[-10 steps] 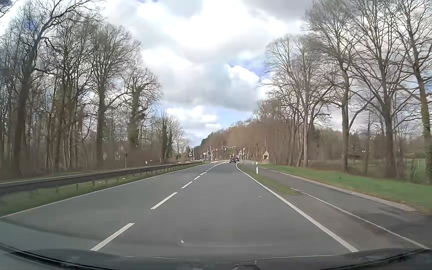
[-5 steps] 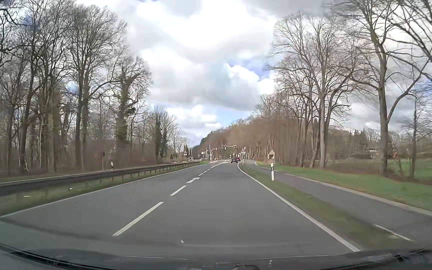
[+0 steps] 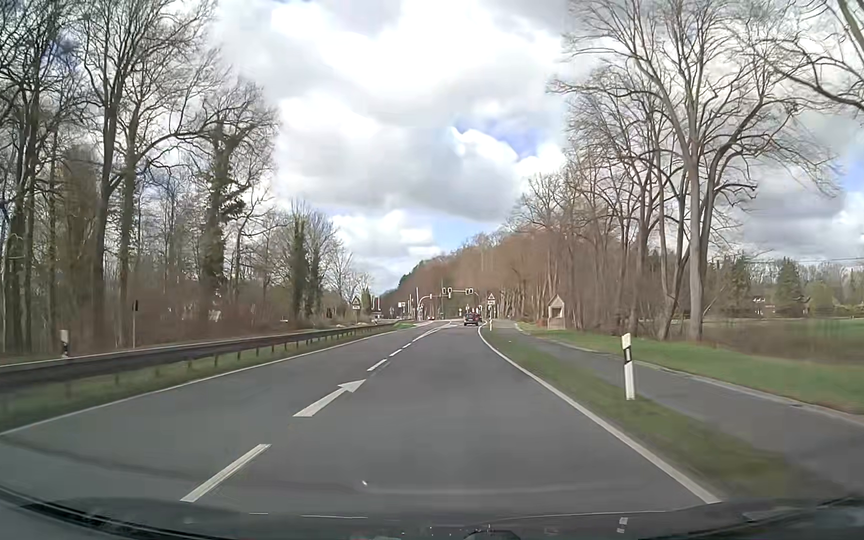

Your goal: Follow the waypoints while adhering to traffic rules and regulations

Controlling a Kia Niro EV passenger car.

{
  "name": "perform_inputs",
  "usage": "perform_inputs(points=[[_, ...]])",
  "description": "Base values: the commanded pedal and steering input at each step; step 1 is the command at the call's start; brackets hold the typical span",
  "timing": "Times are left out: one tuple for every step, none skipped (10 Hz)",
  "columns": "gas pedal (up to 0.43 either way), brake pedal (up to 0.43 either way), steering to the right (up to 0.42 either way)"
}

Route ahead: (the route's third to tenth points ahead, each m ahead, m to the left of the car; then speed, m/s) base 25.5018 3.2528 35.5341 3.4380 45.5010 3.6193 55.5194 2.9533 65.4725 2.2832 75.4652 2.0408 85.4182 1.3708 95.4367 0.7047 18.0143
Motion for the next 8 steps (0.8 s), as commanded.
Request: perform_inputs(points=[[0.000, 0.000, 0.000], [0.000, 0.000, 0.000], [0.000, 0.000, 0.000], [0.000, 0.000, 0.000], [0.000, 0.000, 0.000], [0.000, 0.000, 0.002], [0.000, 0.000, 0.002], [0.000, 0.000, 0.003]])
